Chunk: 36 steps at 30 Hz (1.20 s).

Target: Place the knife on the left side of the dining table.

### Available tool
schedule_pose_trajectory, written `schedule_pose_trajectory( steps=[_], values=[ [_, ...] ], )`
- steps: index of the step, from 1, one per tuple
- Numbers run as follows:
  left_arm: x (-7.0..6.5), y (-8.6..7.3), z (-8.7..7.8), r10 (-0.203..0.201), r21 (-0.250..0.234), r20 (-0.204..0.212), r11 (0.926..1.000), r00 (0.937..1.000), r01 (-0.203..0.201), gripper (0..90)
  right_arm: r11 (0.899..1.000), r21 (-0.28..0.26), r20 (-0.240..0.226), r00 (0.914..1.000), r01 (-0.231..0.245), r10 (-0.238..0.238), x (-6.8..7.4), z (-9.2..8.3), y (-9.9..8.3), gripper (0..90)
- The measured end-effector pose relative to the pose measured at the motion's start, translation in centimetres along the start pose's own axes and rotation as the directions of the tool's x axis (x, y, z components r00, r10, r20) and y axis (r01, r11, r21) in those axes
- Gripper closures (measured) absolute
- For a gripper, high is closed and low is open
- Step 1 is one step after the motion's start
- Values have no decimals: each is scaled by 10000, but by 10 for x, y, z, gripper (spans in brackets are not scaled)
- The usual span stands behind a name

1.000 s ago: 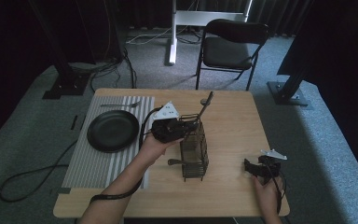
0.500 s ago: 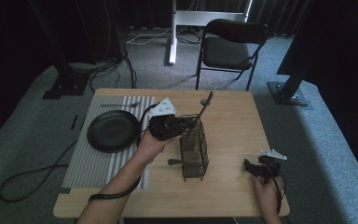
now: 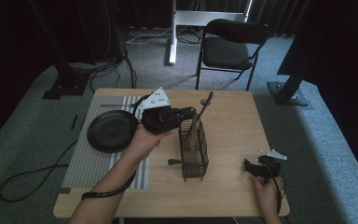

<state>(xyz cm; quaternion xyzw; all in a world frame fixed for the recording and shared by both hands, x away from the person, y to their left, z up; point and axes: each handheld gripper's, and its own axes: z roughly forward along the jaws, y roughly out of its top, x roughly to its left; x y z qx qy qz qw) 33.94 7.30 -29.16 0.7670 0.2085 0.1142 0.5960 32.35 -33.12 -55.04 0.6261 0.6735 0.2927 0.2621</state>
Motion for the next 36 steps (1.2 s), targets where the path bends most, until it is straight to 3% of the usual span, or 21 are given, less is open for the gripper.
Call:
schedule_pose_trajectory(
  steps=[10,11,14,24,30,36],
  values=[
    [-5,19,-16,225,-236,102,9995,9997,-223,841,10000,11,-6,10000,-7,7,0,0,0,114],
    [-7,23,-22,393,-391,-23,9985,9992,-394,841,10000,11,-7,10000,-4,4,0,0,0,114],
    [-8,28,-30,380,-512,-232,9979,9990,-392,841,10000,9,-6,10000,1,-1,0,0,0,114],
    [1,30,-59,-2,-714,-857,9974,9963,-59,841,10000,4,-8,10000,-4,4,0,0,0,114],
    [8,25,-80,-96,-685,-1342,9977,9909,4,840,10000,1,-2,10000,-9,9,0,0,0,114],
    [17,8,-99,-287,-529,-2139,9984,9764,177,840,10000,-3,-4,10000,-2,2,0,0,0,114]
  ],
)
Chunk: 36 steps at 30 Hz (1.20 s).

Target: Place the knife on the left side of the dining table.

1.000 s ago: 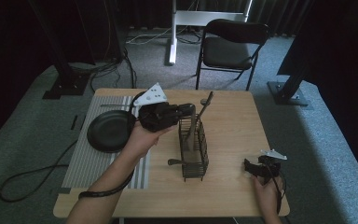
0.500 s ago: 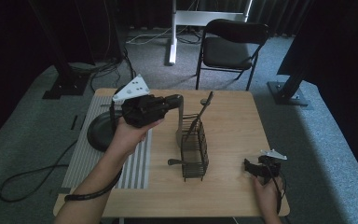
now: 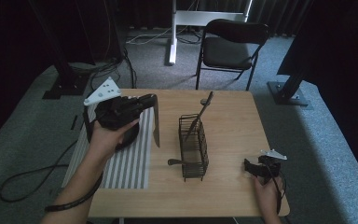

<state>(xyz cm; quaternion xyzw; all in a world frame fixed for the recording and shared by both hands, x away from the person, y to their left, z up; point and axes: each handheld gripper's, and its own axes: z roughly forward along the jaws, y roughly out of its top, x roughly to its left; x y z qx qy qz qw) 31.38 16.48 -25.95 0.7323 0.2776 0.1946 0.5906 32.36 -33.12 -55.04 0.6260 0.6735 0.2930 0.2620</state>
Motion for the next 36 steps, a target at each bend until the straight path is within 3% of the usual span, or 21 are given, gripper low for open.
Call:
schedule_pose_trajectory(
  steps=[2,6,11,15,21,28,29,36],
  values=[
    [3,-7,-4,-65,83,-166,9999,9998,66,840,10000,2,5,10000,5,-5,0,0,0,114],
    [12,-23,-9,-141,172,-943,9997,9954,158,840,10000,16,1,10000,-5,5,0,0,0,114],
    [23,-44,-12,-451,364,-1316,9981,9903,503,840,10000,17,-4,10000,-10,10,0,0,0,114],
    [32,-65,-11,-835,573,-1331,9941,9876,918,840,10000,4,3,10000,0,0,0,0,0,114],
    [45,-99,-3,-1393,858,-1731,9840,9750,1559,840,10000,16,1,10000,-11,11,0,0,0,114],
    [50,-115,3,-1507,1083,-1918,9789,9698,1736,840,10000,-3,8,10000,-5,5,0,0,0,114],
    [51,-118,3,-1603,1018,-1983,9778,9670,1830,840,10000,-10,2,10000,12,-12,0,0,0,114],
    [51,-125,0,-1748,917,-2089,9761,9622,1972,839,10000,0,2,10000,-35,35,0,0,0,114]
  ],
)
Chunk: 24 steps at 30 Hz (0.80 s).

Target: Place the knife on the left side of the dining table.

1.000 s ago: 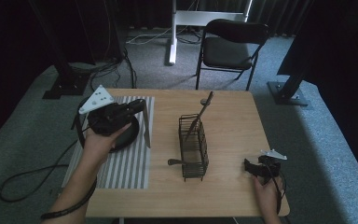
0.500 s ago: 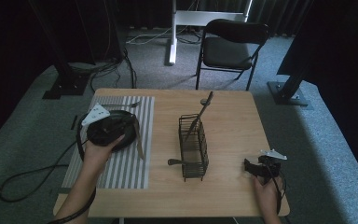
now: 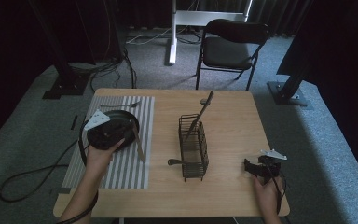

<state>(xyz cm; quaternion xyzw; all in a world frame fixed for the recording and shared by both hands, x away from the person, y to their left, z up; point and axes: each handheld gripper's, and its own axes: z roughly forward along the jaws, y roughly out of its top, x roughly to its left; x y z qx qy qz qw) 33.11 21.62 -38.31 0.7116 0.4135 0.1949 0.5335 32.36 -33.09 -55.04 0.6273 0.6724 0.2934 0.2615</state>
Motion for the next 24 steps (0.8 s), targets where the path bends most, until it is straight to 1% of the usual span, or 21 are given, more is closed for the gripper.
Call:
schedule_pose_trajectory(
  steps=[3,5,10,12,13,15,16,18,19,20,22,24],
  values=[
    [-1,-2,-7,64,32,-105,10000,9999,-63,839,10000,8,0,10000,24,-24,0,0,0,114],
    [0,-5,-14,-38,18,-151,10000,9999,38,839,10000,7,1,10000,27,-27,0,0,0,114],
    [10,-15,-32,-542,-89,-208,9985,9983,540,838,10000,7,1,10000,29,-29,0,0,0,114],
    [14,-22,-41,-831,-220,-191,9963,9964,827,838,10000,8,1,10000,28,-28,0,0,0,114],
    [14,-22,-41,-831,-220,-191,9963,9964,827,837,10000,8,1,10000,28,-28,0,0,0,114],
    [17,-26,-46,-1004,-260,-286,9947,9945,996,834,10000,8,-1,10000,26,-26,0,0,0,114],
    [18,-28,-49,-1069,-294,-207,9939,9940,1063,834,10000,8,-1,10000,26,-26,0,0,0,114],
    [22,-32,-53,-1281,-415,-305,9911,9913,1268,827,10000,7,2,10000,28,-28,0,0,0,114],
    [24,-34,-55,-1361,-438,-212,9899,9905,1351,827,10000,6,2,10000,26,-26,0,0,0,114],
    [25,-36,-57,-1462,-465,-292,9884,9888,1448,828,10000,6,2,10000,23,-23,0,0,0,114],
    [28,-38,-60,-1547,-448,-275,9872,9876,1534,826,10000,5,3,10000,26,-26,0,0,0,114],
    [31,-41,-64,-1579,-380,-382,9870,9867,1565,823,10000,17,4,10000,32,-32,0,0,0,114]
  ],
)
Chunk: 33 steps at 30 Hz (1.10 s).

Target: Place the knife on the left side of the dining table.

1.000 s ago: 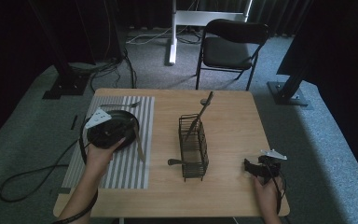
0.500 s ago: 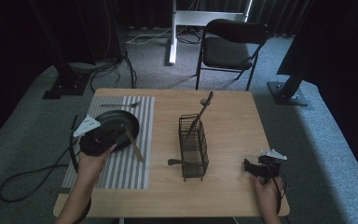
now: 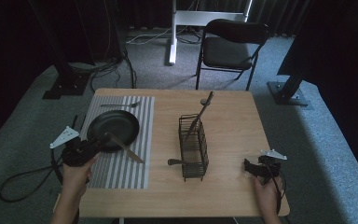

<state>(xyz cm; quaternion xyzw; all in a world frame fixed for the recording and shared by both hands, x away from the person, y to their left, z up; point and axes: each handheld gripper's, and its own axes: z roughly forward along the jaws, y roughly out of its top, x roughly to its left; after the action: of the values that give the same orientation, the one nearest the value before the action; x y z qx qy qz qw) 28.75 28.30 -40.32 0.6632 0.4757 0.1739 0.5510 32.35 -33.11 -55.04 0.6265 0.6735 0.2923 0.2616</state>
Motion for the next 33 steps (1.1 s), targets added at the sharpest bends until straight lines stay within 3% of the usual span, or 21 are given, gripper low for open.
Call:
schedule_pose_trajectory(
  steps=[7,10,13,16,23,25,26,30,31,33],
  values=[
    [11,-5,-9,-263,105,-259,9996,9993,266,788,10000,2,4,10000,-6,6,0,0,0,114],
    [21,-9,-13,-479,346,-596,9981,9971,500,791,10000,2,4,10000,-5,5,0,0,0,114],
    [28,-12,-16,-788,499,-671,9954,9946,822,790,10000,3,5,10000,-7,7,0,0,0,114],
    [43,-20,-20,-1209,649,-873,9898,9888,1268,782,10000,4,0,10000,-6,6,0,0,0,114],
    [68,-37,-23,-1691,824,-1019,9806,9803,1777,760,10000,-1,-1,10000,-23,23,0,0,0,114],
    [75,-42,-24,-1978,876,-1030,9744,9748,2070,756,10000,-1,-1,10000,-21,21,0,0,0,114],
    [75,-42,-24,-1978,876,-1030,9744,9748,2070,757,10000,-1,-1,10000,-21,21,0,0,0,114],
    [87,-54,-25,-2275,994,-1212,9657,9662,2398,745,10000,0,0,10000,-20,20,0,0,0,114],
    [90,-59,-24,-2427,1016,-1292,9612,9615,2563,741,10000,0,2,10000,-20,20,0,0,0,114],
    [95,-64,-24,-2516,1042,-1305,9584,9590,2656,734,10000,0,1,10000,-22,22,0,0,0,114]
  ],
)
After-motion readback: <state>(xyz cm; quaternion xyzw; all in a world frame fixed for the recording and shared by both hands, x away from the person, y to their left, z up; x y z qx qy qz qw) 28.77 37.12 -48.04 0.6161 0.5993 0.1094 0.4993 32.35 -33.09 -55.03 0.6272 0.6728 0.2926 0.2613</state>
